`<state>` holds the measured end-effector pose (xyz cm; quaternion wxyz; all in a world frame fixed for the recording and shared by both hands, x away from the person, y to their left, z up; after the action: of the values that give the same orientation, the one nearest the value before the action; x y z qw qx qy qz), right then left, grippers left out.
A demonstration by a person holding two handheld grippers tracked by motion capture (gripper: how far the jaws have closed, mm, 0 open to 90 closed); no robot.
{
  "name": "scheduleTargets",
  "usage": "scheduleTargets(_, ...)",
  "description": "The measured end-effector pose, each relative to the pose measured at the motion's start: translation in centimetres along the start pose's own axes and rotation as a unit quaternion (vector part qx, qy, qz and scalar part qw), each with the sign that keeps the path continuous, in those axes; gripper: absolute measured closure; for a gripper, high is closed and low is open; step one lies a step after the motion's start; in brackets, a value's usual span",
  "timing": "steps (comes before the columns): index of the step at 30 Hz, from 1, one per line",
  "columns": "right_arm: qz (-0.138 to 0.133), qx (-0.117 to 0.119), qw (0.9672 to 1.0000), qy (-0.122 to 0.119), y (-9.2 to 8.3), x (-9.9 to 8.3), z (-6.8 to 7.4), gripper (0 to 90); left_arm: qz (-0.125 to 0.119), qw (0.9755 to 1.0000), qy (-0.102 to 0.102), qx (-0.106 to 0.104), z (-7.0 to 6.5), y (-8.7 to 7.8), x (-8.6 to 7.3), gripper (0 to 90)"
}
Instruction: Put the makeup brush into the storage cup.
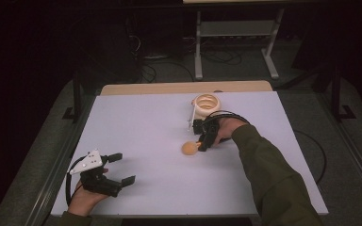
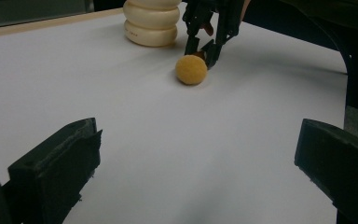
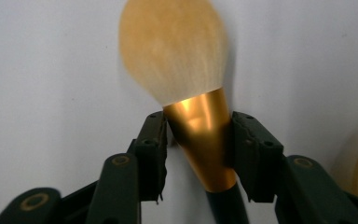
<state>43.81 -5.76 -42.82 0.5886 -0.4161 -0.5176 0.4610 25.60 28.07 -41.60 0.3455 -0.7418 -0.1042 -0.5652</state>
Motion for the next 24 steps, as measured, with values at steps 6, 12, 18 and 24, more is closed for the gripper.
scheduleTargets(6,0.003,-0.009,1.0000,0.001,0.1,0.1,0.1,60.5,0.000,1.0000,-0.001,0.000,0.0,0.0,0.0,0.0)
scheduleTargets(12,0.004,-0.013,0.9998,0.012,0.1,0.2,0.2,61.5,0.000,1.0000,0.000,0.000,0.0,0.0,0.0,0.0)
scheduleTargets(18,-0.006,-0.025,0.9994,0.024,0.0,0.0,0.2,61.7,0.000,1.0000,0.000,0.000,0.0,0.0,0.0,0.0)
scheduleTargets(24,-0.060,-0.030,0.9963,0.053,-1.2,-0.3,0.2,61.9,0.000,1.0000,-0.001,0.000,0.0,0.0,0.0,0.0)
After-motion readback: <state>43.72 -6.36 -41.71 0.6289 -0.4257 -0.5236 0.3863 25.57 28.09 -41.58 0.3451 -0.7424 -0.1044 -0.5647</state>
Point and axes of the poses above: each handheld gripper's, and its own axes: y roughly forward along the jaws, x roughly out of its top, z roughly to its left, the point moved 1 cm from there along y, roughly forward along the jaws, and after that the axes turned 4 degrees about x, right-handed, at the moved point
